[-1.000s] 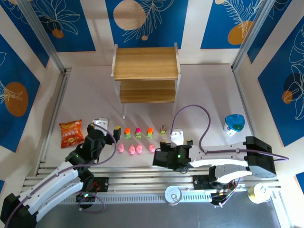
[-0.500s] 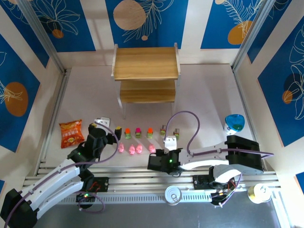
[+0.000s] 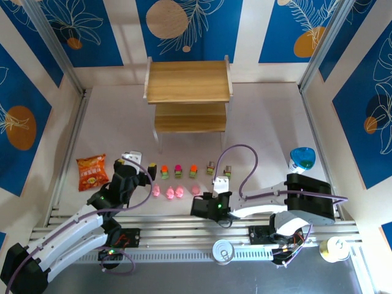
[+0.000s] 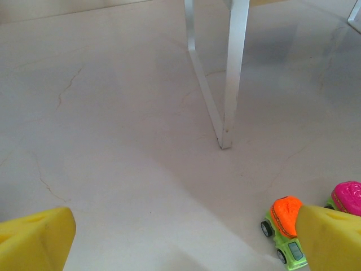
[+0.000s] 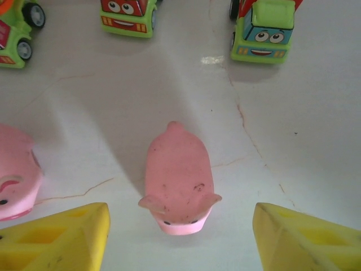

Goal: Place and organize the plastic toys onto the shelf

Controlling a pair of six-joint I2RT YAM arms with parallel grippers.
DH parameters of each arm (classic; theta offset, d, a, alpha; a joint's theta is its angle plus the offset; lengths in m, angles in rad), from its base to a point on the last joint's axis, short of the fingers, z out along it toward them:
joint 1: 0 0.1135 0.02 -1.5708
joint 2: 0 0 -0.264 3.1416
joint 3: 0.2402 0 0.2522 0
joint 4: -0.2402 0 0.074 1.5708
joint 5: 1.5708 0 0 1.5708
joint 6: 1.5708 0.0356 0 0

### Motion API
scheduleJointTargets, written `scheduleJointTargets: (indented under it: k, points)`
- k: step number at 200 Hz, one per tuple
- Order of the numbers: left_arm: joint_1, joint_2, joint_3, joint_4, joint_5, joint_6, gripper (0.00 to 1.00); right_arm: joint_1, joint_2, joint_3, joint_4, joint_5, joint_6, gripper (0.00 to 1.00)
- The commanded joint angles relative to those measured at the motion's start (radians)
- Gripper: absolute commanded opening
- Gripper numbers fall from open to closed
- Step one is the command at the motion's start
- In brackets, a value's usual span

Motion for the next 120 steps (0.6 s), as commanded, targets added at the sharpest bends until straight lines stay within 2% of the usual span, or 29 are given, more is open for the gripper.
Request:
scheduleJointTargets:
  k: [1,120]
  points:
    - [-0.008,0.002,0.027,0.018,-0.016,-0.016,1.00,-0.015,0.018,-0.011,0.011,-0.011,0.033,0.66]
    - [-0.008,0.019,0.029,0.027,-0.016,-0.016,1.00,-0.042,0.024,-0.039,0.074,-0.019,-0.004,0.54]
